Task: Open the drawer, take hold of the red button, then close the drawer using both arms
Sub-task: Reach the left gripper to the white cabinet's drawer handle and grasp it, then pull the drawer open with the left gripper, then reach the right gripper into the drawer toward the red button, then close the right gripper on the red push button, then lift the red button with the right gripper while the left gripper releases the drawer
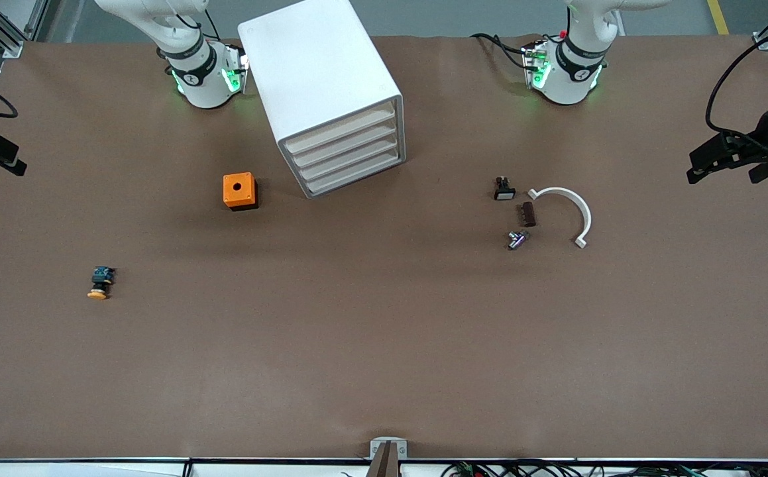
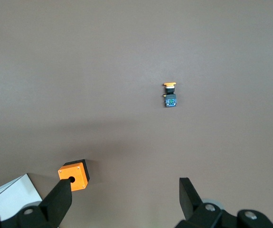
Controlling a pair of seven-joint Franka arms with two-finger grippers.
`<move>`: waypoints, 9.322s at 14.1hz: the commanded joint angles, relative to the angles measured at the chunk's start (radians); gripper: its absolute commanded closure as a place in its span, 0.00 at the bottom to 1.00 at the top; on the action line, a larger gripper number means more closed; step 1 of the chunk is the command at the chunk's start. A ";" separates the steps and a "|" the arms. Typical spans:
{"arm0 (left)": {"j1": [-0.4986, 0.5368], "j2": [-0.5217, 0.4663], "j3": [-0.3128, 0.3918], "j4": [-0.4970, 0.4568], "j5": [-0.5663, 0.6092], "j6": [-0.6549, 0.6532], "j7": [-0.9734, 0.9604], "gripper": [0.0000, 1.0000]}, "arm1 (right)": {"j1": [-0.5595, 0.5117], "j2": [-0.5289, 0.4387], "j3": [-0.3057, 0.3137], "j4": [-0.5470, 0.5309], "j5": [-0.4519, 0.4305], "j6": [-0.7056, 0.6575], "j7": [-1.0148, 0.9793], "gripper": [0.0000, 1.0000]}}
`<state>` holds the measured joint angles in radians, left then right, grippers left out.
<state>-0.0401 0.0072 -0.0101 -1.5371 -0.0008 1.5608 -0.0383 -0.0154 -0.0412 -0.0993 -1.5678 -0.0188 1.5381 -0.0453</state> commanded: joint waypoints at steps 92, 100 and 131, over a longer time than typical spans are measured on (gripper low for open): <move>-0.440 0.797 -0.226 -0.138 -1.433 0.160 0.822 0.89 | 0.399 0.043 0.010 -0.026 0.042 -0.147 0.852 0.00; -0.345 0.800 -0.194 -0.090 -1.401 0.160 0.819 0.89 | 0.629 0.158 0.010 -0.055 0.089 0.037 1.373 0.00; -0.224 0.740 -0.170 0.155 -0.783 0.151 0.247 0.00 | 0.916 0.406 0.010 -0.179 0.152 0.467 1.838 0.00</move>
<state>-0.2665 0.7551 -0.1891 -1.4087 -0.8518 1.7168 0.2539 0.8855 0.3651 -0.0773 -1.7451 0.1232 1.9968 1.7963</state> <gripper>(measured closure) 0.000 0.000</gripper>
